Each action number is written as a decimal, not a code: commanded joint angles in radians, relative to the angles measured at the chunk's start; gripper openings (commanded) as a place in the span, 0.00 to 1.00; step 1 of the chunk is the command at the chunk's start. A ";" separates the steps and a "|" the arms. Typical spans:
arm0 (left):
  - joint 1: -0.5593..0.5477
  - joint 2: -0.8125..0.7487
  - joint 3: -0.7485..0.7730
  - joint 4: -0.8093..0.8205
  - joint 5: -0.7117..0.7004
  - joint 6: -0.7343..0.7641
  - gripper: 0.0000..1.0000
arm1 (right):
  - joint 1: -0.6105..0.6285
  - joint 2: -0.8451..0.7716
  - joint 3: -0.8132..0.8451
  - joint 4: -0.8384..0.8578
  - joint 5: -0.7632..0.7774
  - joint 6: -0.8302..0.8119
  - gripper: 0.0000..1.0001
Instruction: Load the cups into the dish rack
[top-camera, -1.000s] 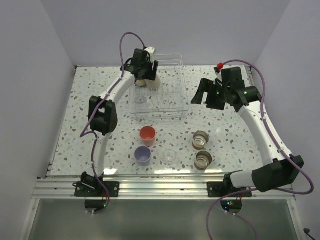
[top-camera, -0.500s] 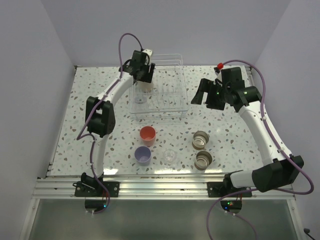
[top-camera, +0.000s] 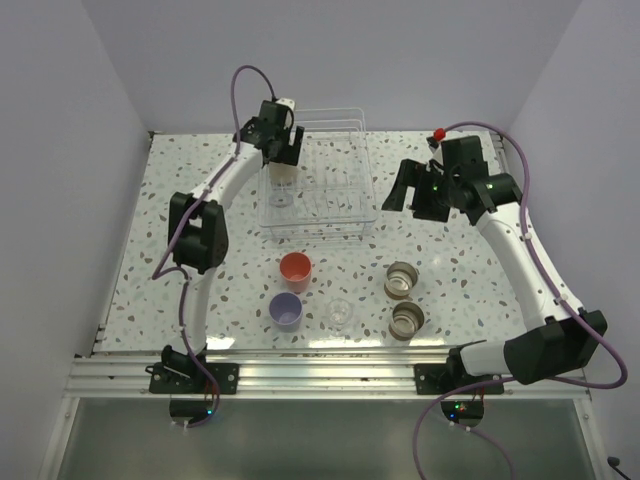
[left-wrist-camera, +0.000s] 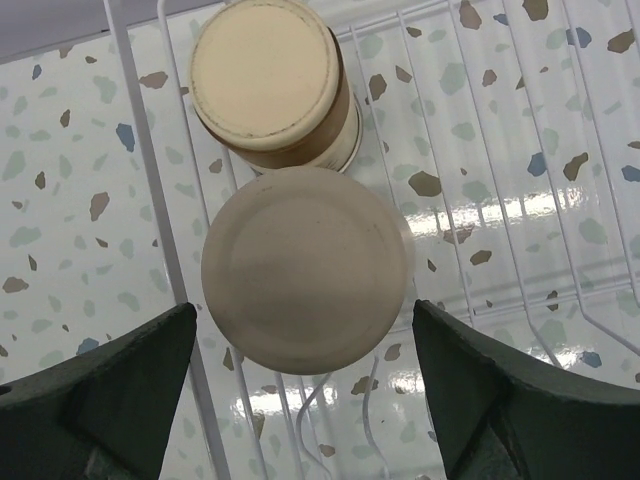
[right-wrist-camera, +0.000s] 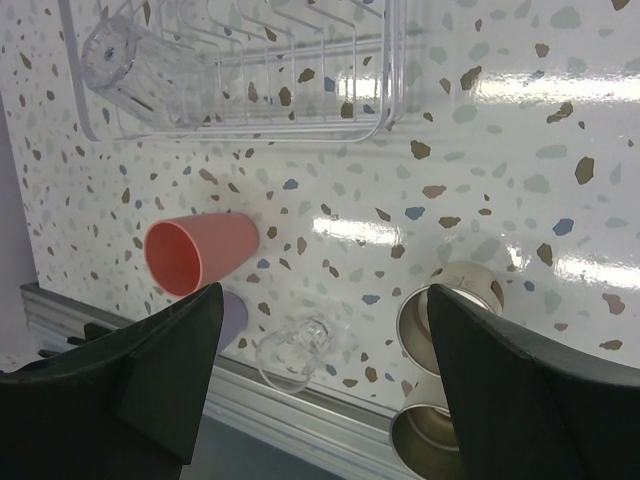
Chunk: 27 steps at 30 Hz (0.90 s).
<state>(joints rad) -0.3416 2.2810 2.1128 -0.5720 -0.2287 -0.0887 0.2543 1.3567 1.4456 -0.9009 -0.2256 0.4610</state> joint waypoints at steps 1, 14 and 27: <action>0.018 -0.037 0.030 -0.022 -0.032 0.003 0.93 | 0.000 -0.018 -0.010 0.003 -0.004 -0.018 0.86; 0.018 -0.112 0.064 -0.028 -0.003 -0.029 1.00 | 0.000 -0.002 -0.040 -0.027 0.032 -0.064 0.87; 0.019 -0.322 0.004 -0.019 0.051 -0.085 1.00 | 0.210 0.111 -0.206 -0.122 0.077 -0.114 0.70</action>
<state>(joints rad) -0.3317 2.0399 2.1201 -0.6140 -0.2031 -0.1436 0.4335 1.4746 1.2945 -0.9852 -0.1654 0.3550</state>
